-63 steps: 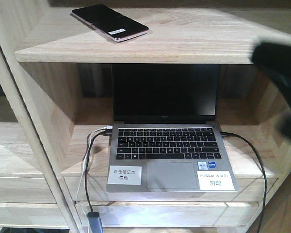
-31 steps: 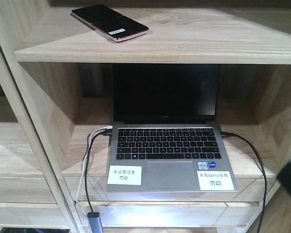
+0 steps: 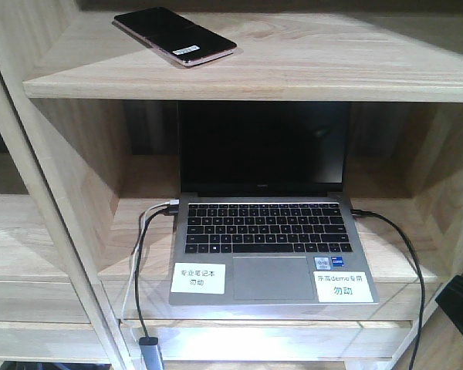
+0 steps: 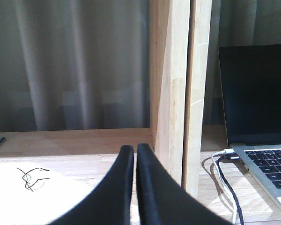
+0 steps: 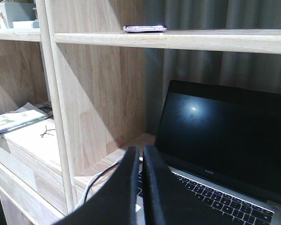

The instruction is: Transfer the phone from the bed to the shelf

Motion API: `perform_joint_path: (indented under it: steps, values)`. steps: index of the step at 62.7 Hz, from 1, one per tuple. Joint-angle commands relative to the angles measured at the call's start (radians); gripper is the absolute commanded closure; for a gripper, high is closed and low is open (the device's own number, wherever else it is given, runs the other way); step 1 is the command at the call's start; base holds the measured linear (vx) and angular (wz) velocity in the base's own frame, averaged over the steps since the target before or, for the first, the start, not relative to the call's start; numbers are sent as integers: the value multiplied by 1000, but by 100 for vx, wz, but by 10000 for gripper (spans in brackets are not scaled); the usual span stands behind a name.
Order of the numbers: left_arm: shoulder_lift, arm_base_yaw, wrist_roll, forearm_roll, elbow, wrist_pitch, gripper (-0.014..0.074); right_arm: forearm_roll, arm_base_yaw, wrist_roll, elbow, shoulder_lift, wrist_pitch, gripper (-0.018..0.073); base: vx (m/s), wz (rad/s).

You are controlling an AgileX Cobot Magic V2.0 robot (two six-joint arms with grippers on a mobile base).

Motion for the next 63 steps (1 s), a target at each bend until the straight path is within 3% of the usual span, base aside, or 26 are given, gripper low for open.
perform_joint_path:
  steps: [1, 22, 31, 37, 51, 58, 63]
  values:
    - [-6, 2, -9, -11, -24, -75, 595, 21, -5, 1, -25, 8, -52, 564, 0, 0]
    - [-6, 2, -9, -11, -24, -75, 595, 21, -5, 6, -25, 10, -56, 564, 0, 0]
    - [-6, 2, -9, -11, -24, -75, 595, -60, -5, 92, -25, 10, -59, 564, 0, 0]
    - [-6, 2, -9, -11, -24, -75, 595, -208, -5, 253, -25, 10, -59, 564, 0, 0]
    - [-6, 2, -9, -11, -24, -75, 595, -669, -5, 731, -25, 10, -75, 564, 0, 0]
    - [-6, 2, -9, -11, -24, -75, 595, -843, -5, 882, -25, 10, -143, 564, 0, 0]
    - [-6, 2, -9, -11, -24, -75, 595, -928, -5, 920, -25, 10, -198, 564, 0, 0]
